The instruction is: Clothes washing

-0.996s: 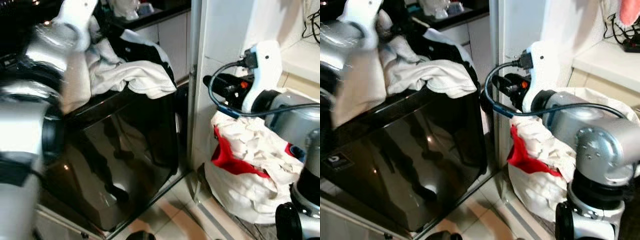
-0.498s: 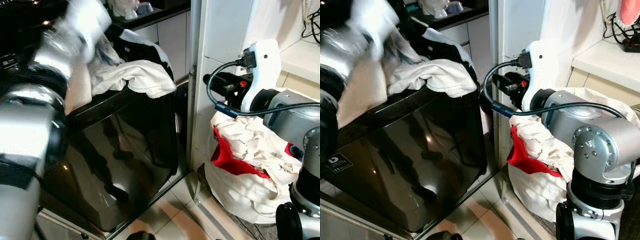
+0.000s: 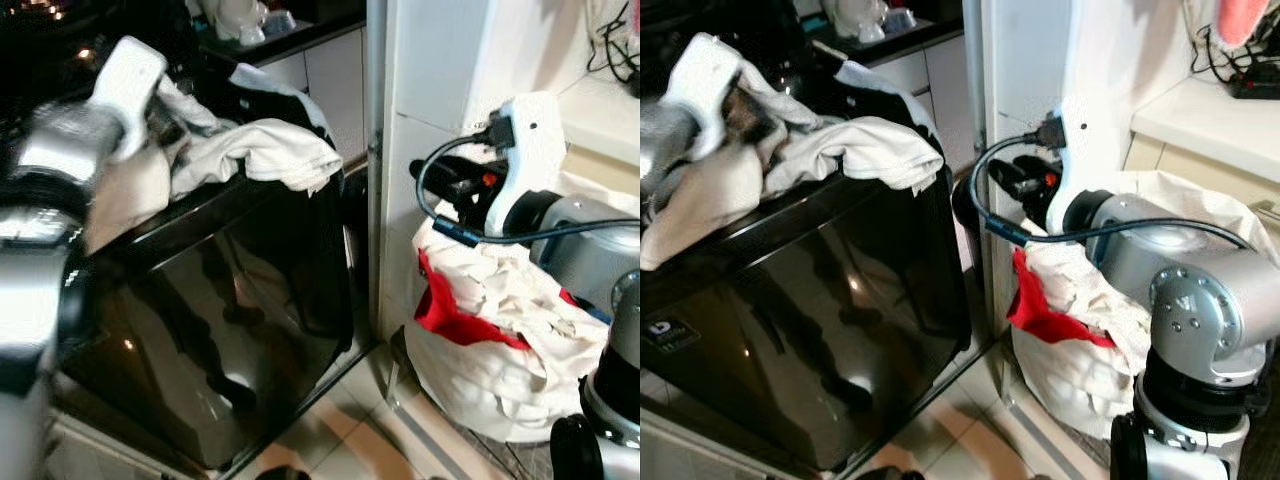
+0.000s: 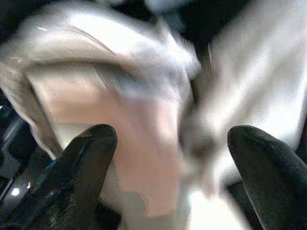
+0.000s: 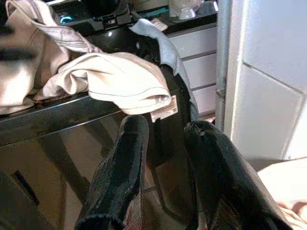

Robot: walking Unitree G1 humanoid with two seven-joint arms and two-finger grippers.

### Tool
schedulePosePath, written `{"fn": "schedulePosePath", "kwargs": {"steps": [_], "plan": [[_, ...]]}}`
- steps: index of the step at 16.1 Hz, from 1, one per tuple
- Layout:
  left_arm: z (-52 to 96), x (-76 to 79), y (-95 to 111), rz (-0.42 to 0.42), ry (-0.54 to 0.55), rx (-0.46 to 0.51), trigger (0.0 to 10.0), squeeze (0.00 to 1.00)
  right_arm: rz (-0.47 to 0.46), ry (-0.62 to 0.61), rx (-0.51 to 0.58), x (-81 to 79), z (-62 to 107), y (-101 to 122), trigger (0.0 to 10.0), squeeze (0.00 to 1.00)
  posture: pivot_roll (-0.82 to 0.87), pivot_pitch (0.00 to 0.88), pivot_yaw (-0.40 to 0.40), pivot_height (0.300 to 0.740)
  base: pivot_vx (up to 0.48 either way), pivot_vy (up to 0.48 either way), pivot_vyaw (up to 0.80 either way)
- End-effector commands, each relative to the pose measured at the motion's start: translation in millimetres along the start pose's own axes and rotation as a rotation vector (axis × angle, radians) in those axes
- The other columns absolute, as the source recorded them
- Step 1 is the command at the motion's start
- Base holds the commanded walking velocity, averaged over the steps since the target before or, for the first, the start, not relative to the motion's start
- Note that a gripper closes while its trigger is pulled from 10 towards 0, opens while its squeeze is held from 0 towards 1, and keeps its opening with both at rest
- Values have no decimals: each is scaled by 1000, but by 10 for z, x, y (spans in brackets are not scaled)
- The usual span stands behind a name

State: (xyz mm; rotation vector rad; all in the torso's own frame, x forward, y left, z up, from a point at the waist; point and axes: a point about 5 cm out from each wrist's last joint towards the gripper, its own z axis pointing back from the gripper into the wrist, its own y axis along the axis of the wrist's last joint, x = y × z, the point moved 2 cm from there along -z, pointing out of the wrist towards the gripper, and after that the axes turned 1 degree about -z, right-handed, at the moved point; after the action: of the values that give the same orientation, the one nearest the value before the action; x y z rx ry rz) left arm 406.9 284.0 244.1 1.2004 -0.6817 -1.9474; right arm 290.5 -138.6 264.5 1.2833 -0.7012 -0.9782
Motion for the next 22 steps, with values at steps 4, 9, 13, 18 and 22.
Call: {"fn": "schedulePosePath", "kwargs": {"steps": [4,9,13,18,22], "plan": [[424,-237,152,102,-44,89,10000,0,0,14,0,-16,4,20,10000,0,-83,0,158,740,0,0,0],[524,213,1353,368,-142,885,10000,0,-12,29,7,-45,-55,25,10000,0,-63,0,140,740,0,0,0],[45,1537,1122,73,-536,680,10000,0,42,24,-4,-100,-83,-78,10000,0,-93,0,157,740,0,0,0],[-26,1386,966,355,-160,623,10000,0,86,-146,122,-24,-16,-49,10000,0,-133,0,166,740,0,0,0],[268,1674,137,531,-225,592,10000,0,106,42,89,-325,98,-475,10000,0,-89,0,108,740,0,0,0]]}}
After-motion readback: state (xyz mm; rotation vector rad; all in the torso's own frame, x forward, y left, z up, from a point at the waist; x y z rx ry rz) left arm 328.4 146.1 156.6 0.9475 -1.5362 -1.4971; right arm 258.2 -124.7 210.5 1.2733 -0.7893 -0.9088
